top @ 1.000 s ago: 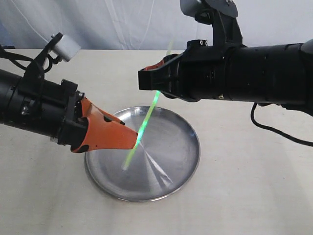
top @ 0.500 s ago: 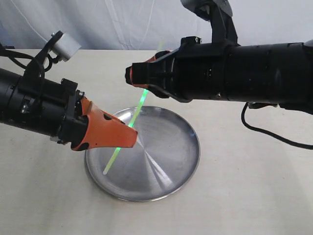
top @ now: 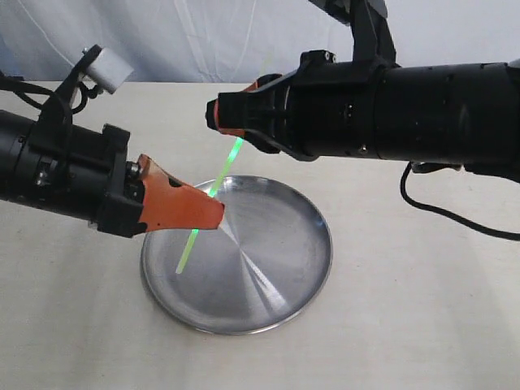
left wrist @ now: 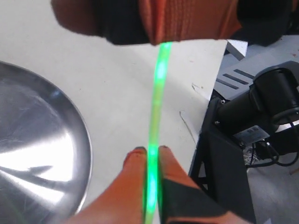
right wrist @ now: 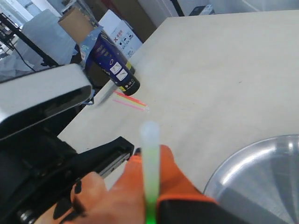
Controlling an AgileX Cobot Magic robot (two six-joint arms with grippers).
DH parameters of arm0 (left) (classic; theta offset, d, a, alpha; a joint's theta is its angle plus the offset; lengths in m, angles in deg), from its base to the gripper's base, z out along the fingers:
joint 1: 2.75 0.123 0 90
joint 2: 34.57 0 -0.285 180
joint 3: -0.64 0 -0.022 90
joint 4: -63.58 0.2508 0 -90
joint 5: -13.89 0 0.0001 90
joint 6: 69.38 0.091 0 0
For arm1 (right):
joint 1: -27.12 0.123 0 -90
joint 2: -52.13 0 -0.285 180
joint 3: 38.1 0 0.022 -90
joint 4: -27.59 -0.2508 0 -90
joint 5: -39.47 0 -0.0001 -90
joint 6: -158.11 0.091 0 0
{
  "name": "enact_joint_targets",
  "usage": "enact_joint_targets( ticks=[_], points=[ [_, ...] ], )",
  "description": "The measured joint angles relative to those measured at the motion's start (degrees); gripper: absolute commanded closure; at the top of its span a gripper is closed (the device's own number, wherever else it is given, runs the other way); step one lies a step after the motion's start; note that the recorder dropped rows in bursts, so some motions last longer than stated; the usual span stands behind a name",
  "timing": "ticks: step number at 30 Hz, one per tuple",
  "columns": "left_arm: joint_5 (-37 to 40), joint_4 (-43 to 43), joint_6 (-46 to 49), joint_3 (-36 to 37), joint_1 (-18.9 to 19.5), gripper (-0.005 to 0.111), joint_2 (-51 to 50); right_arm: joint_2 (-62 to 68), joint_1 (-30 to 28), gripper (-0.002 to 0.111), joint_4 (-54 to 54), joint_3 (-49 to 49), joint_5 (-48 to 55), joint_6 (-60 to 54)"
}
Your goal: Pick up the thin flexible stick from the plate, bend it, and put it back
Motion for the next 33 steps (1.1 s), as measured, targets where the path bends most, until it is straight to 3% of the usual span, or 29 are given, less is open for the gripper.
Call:
enact_joint_targets(
  ticks=[13,33],
  points=[
    [-3.9,-5.9,9.1,0.4,0.0,0.107,1.3,-0.5,0.0,0.108,3.0,0.5,-6.3,1.7],
    [-12.1,-21.7,14.4,0.5,0.0,0.107,1.7,-0.5,-0.2,0.108,4.5,0.5,-10.9,2.0]
  ],
)
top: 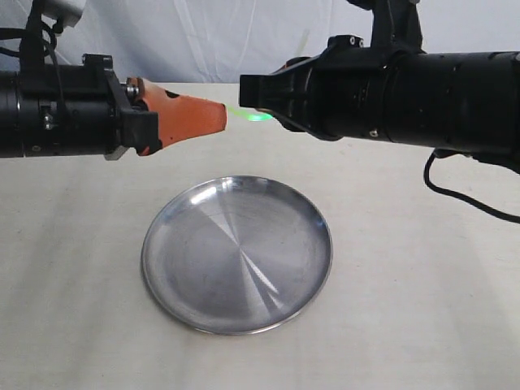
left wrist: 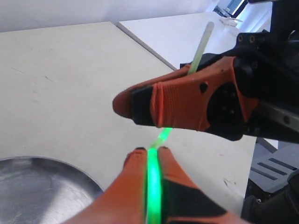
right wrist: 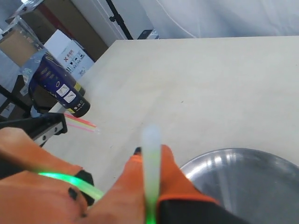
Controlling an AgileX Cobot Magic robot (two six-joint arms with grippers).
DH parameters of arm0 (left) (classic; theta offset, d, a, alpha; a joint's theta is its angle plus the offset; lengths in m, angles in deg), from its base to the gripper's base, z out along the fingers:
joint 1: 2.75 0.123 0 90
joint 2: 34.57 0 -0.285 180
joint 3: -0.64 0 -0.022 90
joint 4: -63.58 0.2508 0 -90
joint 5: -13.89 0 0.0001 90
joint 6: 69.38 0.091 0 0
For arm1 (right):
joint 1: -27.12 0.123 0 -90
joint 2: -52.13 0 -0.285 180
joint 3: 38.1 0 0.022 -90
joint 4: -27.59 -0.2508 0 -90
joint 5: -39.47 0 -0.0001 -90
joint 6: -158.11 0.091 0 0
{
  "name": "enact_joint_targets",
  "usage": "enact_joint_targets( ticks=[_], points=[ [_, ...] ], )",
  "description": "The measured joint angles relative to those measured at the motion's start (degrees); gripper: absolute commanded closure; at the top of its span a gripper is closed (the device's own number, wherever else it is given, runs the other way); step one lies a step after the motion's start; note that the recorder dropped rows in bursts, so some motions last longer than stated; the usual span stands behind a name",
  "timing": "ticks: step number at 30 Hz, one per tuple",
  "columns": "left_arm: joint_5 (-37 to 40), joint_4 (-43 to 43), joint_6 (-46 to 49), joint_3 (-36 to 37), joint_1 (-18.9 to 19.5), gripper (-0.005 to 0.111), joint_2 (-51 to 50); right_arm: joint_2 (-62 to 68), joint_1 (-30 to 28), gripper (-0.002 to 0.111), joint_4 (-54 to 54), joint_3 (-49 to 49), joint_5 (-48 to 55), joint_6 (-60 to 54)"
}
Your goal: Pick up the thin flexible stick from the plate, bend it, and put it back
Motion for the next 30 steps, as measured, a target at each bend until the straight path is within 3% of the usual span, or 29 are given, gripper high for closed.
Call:
enact_joint_targets(
  ticks=[30],
  points=[
    [-2.9,-1.0,0.8,0.0,0.0,0.107,0.0,0.0,-0.2,0.108,2.2,0.0,4.1,0.0]
  ],
)
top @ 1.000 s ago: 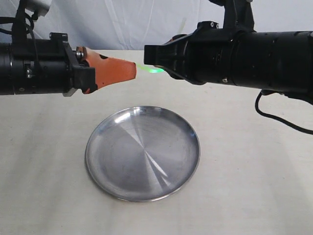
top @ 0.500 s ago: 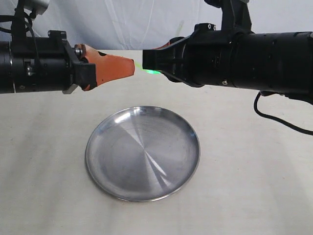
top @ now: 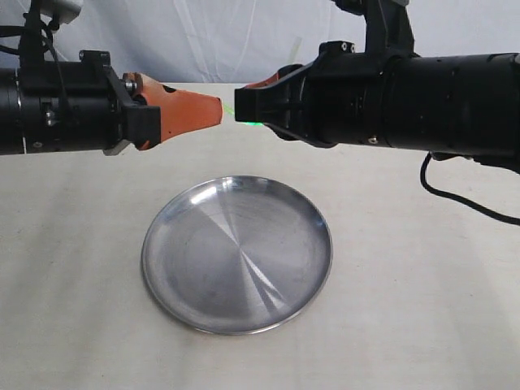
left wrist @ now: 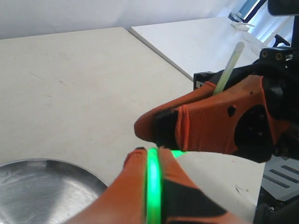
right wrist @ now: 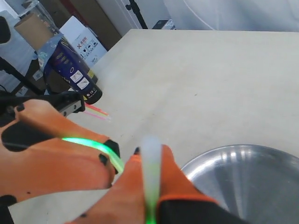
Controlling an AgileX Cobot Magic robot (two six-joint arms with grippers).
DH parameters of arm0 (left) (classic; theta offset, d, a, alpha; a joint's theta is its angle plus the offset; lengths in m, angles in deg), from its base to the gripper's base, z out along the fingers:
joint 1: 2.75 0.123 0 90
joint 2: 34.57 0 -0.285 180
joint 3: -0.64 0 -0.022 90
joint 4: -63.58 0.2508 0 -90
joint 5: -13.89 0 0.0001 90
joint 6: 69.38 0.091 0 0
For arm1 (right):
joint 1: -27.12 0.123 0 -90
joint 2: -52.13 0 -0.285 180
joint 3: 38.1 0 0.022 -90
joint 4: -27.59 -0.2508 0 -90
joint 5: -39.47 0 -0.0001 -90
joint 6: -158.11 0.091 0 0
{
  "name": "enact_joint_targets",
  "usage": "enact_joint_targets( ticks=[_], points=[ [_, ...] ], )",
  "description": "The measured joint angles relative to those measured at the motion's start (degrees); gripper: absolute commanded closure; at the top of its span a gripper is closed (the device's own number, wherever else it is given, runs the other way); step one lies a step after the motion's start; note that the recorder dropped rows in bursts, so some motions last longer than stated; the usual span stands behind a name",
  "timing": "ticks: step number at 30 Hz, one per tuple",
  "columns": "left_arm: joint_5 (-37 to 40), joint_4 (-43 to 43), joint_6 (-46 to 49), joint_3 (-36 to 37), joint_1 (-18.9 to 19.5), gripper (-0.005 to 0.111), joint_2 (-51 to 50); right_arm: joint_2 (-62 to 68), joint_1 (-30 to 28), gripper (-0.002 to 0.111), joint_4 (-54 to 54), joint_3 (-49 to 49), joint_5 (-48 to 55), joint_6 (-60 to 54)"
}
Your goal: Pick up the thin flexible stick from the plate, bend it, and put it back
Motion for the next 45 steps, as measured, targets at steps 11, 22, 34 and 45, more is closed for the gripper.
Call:
enact_joint_targets(
  ticks=[11,22,34,45],
  points=[
    [-0.1,0.0,0.3,0.0,0.0,0.107,0.1,0.0,0.0,0.108,0.2,0.0,0.4,0.0],
    [1.8,14.5,-14.7,-0.1,0.0,0.107,0.2,0.1,0.2,0.108,1.7,-0.1,-2.6,0.9],
    [7.5,45.8,-40.5,-0.6,0.0,0.040,0.3,2.1,0.8,0.109,3.7,-0.1,-12.9,1.0],
    [-0.3,71.5,-66.8,-0.6,0.0,0.104,8.5,19.7,0.8,0.042,3.8,4.7,-15.1,0.8]
  ],
)
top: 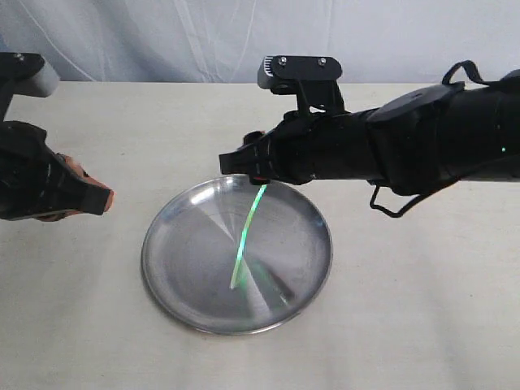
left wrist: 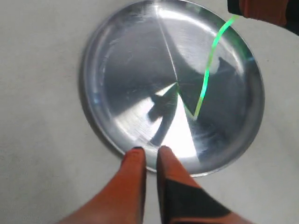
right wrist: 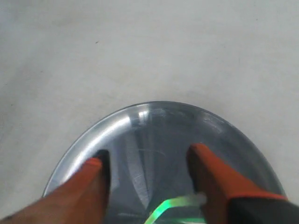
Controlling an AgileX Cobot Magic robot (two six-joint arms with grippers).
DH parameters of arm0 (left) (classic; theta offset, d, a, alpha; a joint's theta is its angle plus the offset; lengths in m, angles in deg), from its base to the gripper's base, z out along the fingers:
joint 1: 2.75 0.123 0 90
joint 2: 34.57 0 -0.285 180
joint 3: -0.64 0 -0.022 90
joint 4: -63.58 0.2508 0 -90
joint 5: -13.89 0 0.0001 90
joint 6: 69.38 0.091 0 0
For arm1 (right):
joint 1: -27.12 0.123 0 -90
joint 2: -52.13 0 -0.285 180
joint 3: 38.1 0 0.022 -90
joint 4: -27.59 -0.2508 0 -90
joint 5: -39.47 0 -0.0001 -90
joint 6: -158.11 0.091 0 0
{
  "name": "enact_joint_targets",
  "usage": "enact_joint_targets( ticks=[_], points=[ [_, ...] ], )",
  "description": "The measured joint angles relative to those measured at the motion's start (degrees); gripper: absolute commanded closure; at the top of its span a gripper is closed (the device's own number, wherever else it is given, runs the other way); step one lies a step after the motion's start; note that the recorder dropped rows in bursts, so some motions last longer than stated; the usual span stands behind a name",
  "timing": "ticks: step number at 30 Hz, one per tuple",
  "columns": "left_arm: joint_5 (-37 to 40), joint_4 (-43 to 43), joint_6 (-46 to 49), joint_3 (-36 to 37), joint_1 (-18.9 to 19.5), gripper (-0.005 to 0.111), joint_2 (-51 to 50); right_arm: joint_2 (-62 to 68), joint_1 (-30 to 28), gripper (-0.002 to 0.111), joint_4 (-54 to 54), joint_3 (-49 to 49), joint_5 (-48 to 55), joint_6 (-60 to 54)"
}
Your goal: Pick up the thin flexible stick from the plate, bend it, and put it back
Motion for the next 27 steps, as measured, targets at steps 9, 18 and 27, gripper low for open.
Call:
enact_joint_targets(
  ticks=[9,18,27],
  points=[
    [-5.1,10.1,-5.7,1.8,0.0,0.107,15.5,-7.7,0.0,0.108,0.9,1.4,-3.4,-0.9],
    [-6.4,21.4,-14.6,7.0,0.0,0.107,39.7,-29.9,0.0,0.109,1.1,-11.6,-6.1,-1.9],
    [-3.1,22.5,-15.0,7.8,0.0,0.107,48.5,-43.3,0.0,0.109,-0.2,-21.5,-21.9,-2.1]
  ],
)
